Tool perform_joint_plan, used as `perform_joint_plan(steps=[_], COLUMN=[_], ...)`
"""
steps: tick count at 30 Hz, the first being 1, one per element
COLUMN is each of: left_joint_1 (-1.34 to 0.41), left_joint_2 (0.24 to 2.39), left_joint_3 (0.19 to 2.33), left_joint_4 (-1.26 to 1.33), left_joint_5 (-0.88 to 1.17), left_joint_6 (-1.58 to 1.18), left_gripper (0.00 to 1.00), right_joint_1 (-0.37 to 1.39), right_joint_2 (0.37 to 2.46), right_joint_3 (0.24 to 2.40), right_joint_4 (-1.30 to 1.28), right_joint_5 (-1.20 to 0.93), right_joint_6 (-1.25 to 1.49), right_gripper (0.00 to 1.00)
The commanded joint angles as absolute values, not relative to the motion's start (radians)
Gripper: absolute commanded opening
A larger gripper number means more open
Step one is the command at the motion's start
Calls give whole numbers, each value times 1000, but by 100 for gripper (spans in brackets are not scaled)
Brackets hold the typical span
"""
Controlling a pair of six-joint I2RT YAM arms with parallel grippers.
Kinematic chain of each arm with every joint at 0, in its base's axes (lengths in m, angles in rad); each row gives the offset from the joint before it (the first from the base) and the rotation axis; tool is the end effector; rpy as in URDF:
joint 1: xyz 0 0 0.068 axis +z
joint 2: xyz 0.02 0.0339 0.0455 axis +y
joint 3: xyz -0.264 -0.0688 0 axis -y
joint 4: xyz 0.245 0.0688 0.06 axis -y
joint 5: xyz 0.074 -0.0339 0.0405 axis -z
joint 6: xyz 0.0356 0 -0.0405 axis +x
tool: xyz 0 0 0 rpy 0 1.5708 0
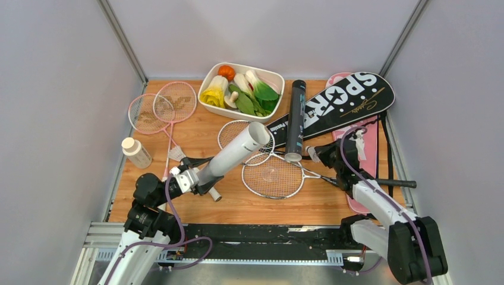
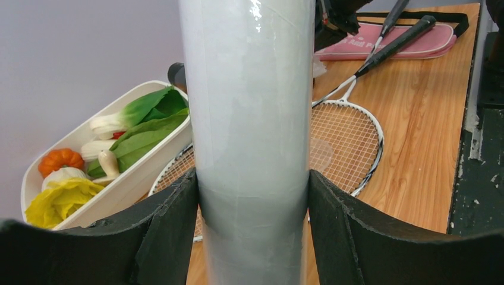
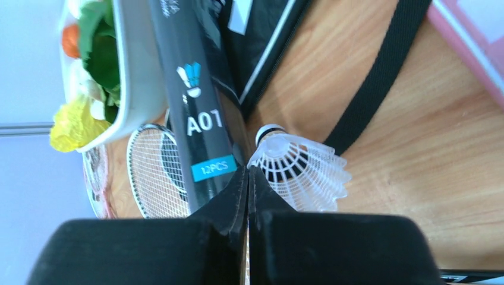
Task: Pack up the badminton gear
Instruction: Pick up the shuttlecock at the center of the board.
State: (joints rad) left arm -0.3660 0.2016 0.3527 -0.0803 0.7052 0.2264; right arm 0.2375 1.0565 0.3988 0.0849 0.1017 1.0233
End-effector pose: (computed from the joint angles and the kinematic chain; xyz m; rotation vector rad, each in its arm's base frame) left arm 0.0808 -0.0557 0.2697 0.9661 1.2135 -0.6376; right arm 0.2075 0.0465 0.1818 0.9010 2.0142 0.6179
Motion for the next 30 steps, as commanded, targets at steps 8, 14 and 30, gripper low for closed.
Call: perform_joint_plan(steps=[8, 14, 30], left_joint_1=[-364, -365, -365], left_joint_2=[258, 282, 417], left_joint_3=[390, 400, 495], left_joint_4=[-47, -52, -169], left_joint_5=[739, 710, 669], left_joint_6=[228, 264, 424], left_gripper=[0, 0, 0], right_joint_1=[209, 210, 215], right_joint_2=[887, 911, 859], right_joint_3=[795, 1059, 1228], right_joint_4=[25, -63, -194], right_joint_5=[-80, -377, -1005], right_joint_6=[487, 321, 260], right_gripper=[0, 0, 0])
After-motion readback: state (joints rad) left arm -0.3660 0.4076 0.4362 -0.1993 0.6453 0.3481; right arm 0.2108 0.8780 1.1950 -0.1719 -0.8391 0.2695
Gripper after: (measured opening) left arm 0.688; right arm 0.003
